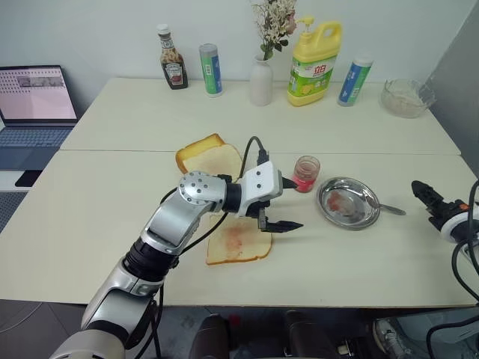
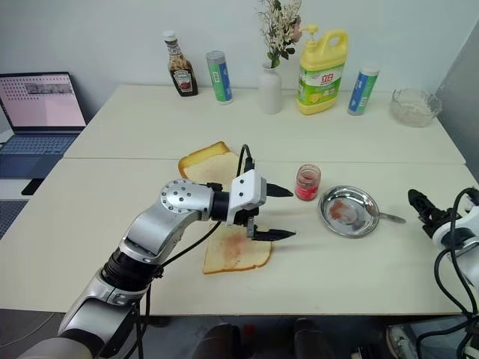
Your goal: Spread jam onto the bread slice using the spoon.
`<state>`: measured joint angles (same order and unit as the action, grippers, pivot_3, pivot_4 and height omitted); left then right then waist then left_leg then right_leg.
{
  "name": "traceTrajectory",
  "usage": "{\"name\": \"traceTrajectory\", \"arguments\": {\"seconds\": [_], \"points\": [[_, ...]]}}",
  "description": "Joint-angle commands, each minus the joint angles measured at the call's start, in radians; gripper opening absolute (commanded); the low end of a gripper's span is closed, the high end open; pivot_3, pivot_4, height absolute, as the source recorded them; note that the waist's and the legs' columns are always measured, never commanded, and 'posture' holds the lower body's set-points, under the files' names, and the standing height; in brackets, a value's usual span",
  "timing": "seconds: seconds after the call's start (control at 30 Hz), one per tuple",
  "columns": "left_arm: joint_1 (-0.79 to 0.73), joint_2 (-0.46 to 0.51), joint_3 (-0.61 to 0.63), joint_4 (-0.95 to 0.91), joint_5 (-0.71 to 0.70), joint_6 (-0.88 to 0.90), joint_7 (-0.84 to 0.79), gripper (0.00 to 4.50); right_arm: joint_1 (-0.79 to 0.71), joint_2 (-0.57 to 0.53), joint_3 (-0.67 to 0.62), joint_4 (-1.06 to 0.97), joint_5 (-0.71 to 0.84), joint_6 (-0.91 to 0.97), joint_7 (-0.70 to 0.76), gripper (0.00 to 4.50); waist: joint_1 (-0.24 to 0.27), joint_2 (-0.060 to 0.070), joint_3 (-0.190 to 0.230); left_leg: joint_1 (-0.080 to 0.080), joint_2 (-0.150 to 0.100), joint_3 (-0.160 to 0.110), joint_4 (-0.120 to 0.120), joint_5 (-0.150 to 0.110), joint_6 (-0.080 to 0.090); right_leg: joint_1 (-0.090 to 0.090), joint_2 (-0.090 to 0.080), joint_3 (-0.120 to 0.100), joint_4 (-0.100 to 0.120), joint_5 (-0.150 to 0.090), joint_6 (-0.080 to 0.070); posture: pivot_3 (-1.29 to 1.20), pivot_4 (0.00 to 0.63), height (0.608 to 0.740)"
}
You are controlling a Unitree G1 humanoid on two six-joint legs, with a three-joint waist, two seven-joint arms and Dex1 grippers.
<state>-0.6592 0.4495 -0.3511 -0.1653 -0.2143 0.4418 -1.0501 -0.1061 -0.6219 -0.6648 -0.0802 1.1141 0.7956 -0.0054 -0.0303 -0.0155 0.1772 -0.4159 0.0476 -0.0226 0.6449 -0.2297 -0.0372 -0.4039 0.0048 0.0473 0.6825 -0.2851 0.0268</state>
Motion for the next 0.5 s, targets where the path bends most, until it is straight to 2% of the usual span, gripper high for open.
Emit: {"name": "traceTrajectory", "arguments": {"seconds": [0.03, 0.13, 0.3, 0.43, 0.5], "points": [[0.014, 0.033, 0.068, -0.022, -0.008, -0.022, 0.021, 4.50, 0.016, -0.022, -0.061, -0.091, -0.017, -0.049, 0.049, 4.46, -0.001, 0.000, 0.000, 0.000, 0.000, 0.000, 0.000, 0.000, 0.000, 0.000, 0.000, 0.000, 0.000, 0.000, 0.000, 0.00, 0.150, 0.740], [0.041, 0.060, 0.140, -0.021, -0.014, -0.019, 0.067, 4.50, 0.021, -0.039, -0.042, -0.200, -0.032, -0.073, 0.114, 4.46, -0.002, 0.001, 0.000, 0.000, 0.000, 0.000, 0.000, 0.000, 0.000, 0.000, 0.000, 0.000, 0.000, 0.000, 0.000, 0.00, 0.150, 0.740], [0.089, 0.113, 0.243, -0.008, 0.025, -0.023, 0.173, 4.50, 0.090, -0.125, 0.087, -0.384, -0.191, -0.142, 0.292, 4.46, -0.002, 0.001, -0.001, 0.001, 0.000, -0.001, 0.000, 0.000, 0.000, 0.000, 0.000, -0.001, 0.000, -0.001, 0.002, 0.00, 0.150, 0.740], [0.240, 0.218, 0.362, -0.034, 0.025, -0.064, 0.189, 4.50, 0.161, -0.180, 0.245, -0.545, -0.314, -0.197, 0.423, 4.46, -0.004, 0.001, -0.001, 0.001, 0.001, 0.000, 0.000, 0.000, 0.000, 0.000, 0.000, 0.000, 0.000, -0.001, 0.002, 0.00, 0.150, 0.740], [0.298, 0.254, 0.385, -0.052, 0.014, -0.079, 0.175, 4.50, 0.183, -0.189, 0.285, -0.584, -0.335, -0.207, 0.467, 4.46, -0.002, 0.001, 0.000, 0.001, 0.001, -0.001, -0.001, 0.000, 0.000, 0.000, 0.000, 0.000, 0.000, -0.001, 0.001, 0.00, 0.150, 0.740]]}}
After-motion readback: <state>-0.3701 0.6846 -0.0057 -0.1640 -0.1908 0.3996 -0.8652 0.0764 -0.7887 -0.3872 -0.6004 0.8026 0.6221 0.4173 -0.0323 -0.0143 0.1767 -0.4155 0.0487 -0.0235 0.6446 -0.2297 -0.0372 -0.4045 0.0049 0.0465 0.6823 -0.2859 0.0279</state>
